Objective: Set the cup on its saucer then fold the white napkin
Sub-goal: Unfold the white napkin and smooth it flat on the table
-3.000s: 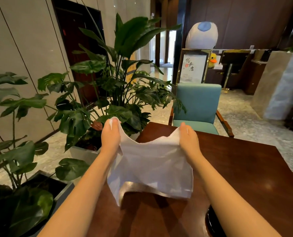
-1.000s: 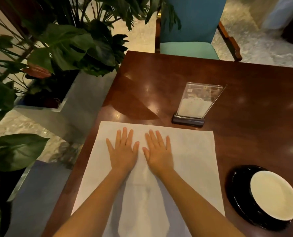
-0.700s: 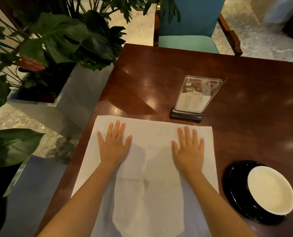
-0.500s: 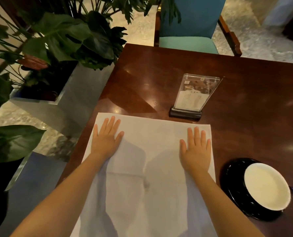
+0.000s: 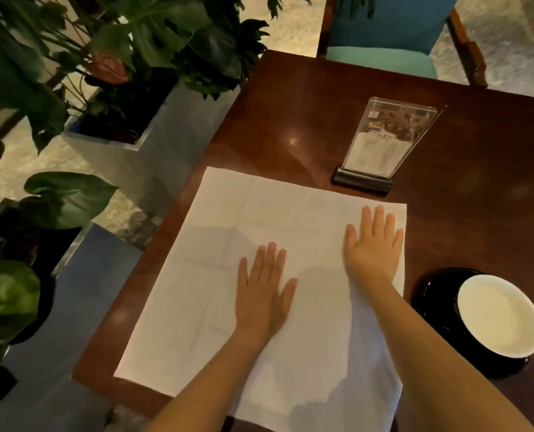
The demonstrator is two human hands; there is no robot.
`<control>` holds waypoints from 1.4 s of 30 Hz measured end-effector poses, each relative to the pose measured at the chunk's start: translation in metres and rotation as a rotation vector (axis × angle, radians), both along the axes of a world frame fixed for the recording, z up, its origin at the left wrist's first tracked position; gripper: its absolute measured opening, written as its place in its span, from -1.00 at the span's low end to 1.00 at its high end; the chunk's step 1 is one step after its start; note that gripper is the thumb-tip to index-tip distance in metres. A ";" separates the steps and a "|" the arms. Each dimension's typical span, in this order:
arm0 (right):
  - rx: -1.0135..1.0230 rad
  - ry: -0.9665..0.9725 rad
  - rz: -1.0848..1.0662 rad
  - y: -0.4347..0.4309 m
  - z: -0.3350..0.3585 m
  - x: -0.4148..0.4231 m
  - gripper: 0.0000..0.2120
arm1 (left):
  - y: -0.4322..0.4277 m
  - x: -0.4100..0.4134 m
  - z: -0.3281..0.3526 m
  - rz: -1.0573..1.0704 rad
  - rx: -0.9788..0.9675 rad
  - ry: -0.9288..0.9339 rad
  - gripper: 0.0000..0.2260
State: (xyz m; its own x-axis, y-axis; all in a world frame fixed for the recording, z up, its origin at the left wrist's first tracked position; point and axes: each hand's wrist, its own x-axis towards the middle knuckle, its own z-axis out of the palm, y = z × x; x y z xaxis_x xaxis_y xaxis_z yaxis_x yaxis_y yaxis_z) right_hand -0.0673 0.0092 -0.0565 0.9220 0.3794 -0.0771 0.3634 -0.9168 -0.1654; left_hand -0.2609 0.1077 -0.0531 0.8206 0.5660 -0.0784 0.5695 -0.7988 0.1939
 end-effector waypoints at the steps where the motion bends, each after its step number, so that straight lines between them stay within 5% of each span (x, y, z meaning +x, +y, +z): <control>1: 0.003 -0.005 0.004 0.000 0.000 0.000 -0.45 | 0.010 -0.012 -0.002 0.028 0.010 0.023 -0.43; 13: 0.022 -0.008 0.062 0.009 0.019 -0.018 -0.47 | 0.045 -0.138 0.002 0.335 -0.013 0.056 -0.37; 17: 0.178 0.045 0.475 0.050 0.030 -0.133 -0.43 | 0.045 -0.135 0.001 0.335 -0.007 0.046 -0.37; 21: -0.003 0.139 0.751 0.064 0.017 -0.225 -0.47 | 0.046 -0.137 -0.002 0.340 -0.009 0.034 -0.36; 42: -0.107 0.054 0.504 -0.182 0.014 -0.144 -0.39 | 0.048 -0.137 0.004 0.281 0.017 0.055 -0.41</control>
State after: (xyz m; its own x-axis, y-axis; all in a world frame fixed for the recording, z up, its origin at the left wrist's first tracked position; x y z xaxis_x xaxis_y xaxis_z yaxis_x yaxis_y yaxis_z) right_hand -0.2113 -0.1725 -0.0425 0.6202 0.7629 -0.1826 0.7580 -0.6427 -0.1112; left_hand -0.3980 0.1555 -0.0495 0.6264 0.7721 -0.1074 0.7781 -0.6112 0.1447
